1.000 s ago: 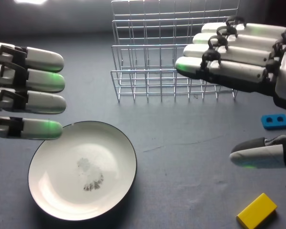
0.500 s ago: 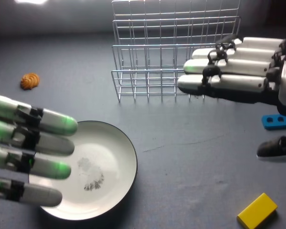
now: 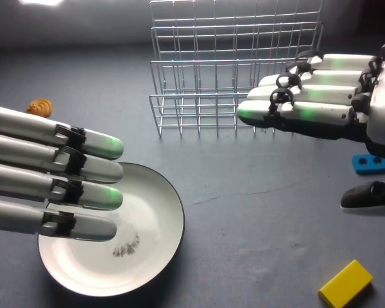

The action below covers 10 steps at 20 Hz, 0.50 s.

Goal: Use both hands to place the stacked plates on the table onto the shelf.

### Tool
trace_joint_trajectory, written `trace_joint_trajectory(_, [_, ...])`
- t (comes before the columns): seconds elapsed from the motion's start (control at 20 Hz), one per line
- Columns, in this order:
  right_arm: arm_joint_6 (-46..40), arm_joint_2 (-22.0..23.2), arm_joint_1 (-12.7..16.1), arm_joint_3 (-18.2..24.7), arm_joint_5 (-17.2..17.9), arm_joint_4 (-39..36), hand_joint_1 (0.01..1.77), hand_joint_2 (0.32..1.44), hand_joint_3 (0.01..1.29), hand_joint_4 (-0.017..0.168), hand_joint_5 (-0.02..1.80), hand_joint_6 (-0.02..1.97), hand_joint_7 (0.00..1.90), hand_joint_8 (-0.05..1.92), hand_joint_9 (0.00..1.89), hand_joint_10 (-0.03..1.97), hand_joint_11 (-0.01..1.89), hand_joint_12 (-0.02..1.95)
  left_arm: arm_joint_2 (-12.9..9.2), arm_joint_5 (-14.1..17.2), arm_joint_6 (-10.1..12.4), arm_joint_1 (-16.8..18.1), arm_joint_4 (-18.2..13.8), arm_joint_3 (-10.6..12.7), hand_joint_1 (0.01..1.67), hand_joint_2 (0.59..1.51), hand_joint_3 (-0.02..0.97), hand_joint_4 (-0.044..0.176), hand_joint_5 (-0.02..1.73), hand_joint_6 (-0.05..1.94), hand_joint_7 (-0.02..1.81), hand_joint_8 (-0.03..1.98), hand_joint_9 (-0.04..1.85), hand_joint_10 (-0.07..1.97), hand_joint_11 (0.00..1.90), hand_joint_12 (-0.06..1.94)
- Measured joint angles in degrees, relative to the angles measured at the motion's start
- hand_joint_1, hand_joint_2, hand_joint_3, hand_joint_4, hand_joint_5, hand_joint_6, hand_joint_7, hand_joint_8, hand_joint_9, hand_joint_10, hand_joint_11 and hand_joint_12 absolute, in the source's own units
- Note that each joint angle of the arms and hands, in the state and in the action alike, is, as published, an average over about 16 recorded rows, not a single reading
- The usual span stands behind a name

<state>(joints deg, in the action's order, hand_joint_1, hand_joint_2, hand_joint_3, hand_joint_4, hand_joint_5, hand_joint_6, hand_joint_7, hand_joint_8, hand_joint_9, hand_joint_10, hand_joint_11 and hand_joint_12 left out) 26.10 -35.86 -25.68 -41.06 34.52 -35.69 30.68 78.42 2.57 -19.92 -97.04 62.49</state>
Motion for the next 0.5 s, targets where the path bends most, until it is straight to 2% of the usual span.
trace_joint_trajectory(0.15, [0.2, -0.2, 0.2, 0.0, -0.7, 0.0, 1.14, 1.02, 0.02, -0.001, 0.02, 0.02, 0.04, 0.01, 0.06, 0.05, 0.01, 0.51, 0.3, -1.5, 0.1, -1.0, -2.2, -0.3, 0.01, 1.207, 0.024, 0.0, 0.02, 0.0, 0.02, -0.01, 0.01, 0.01, 0.01, -0.01])
trace_joint_trajectory(0.5, [0.5, -0.3, 0.5, 0.0, -1.4, 0.1, 1.16, 1.02, 0.02, -0.001, 0.02, 0.02, 0.02, 0.01, 0.04, 0.04, 0.01, 0.43, 1.8, -4.8, -1.9, -6.2, -6.4, -0.8, 0.01, 1.206, 0.019, 0.0, 0.02, 0.0, 0.02, -0.01, 0.02, 0.01, 0.01, -0.01])
